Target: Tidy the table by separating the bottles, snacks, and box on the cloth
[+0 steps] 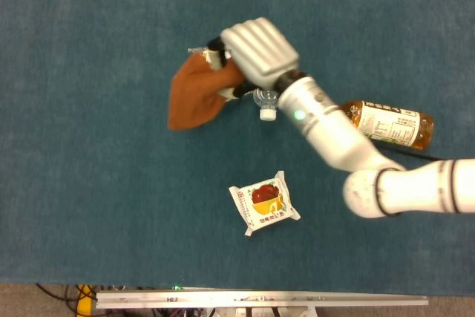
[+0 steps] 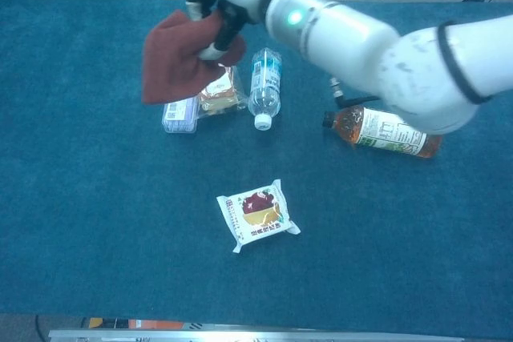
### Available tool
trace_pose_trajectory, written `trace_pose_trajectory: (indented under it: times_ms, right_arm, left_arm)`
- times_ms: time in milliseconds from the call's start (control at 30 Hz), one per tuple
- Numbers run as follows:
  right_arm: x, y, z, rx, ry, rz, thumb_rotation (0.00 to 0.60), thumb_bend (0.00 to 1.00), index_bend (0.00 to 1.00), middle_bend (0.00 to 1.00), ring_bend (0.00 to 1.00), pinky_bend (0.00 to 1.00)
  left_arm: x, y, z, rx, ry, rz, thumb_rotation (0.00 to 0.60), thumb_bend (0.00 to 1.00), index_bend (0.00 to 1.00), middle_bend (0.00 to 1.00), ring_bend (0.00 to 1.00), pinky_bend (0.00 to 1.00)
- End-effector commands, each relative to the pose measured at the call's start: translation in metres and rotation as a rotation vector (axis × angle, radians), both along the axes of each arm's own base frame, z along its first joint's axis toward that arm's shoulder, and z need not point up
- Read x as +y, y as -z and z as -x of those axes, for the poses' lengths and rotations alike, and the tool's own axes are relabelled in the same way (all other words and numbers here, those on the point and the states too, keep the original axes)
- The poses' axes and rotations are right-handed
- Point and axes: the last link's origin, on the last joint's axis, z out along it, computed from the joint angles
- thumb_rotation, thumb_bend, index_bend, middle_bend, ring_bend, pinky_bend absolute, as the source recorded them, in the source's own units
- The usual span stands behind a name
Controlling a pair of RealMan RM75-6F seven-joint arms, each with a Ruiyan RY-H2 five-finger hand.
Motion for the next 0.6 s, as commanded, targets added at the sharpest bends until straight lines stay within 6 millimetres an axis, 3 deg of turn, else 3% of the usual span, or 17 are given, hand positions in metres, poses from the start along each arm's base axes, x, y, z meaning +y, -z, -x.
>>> trace_pose_trajectory:
  times_ms: [33,400,600]
  right_arm:
    - [-0.001,0.014,-0.018,-0.007,0.016,0.018,0.600,0.17,0.65,0.65,0.73,0.88]
    - [0.005,0.067,-0.056,-0.002,0.027,0.048,0.600,0.17,0.65,0.64,0.69,0.88]
    - [0.011,0.090,-0.067,0.018,0.017,0.020,0.600,0.15,0.63,0.58,0.62,0.83]
  left_arm:
    - [-0.001,-0.001,0.000,0.001,-0.002,-0.002,0.600,0.42,0.11,0.12,0.06,0.04]
    - [-0.010,-0.010,-0.002,0.019,-0.005,-0.019,0.600,0.42,0.11,0.12,0.06,0.04]
    - [-0.016,-0.012,-0.003,0.023,-0.010,-0.022,0.600,0.42,0.11,0.12,0.06,0.04]
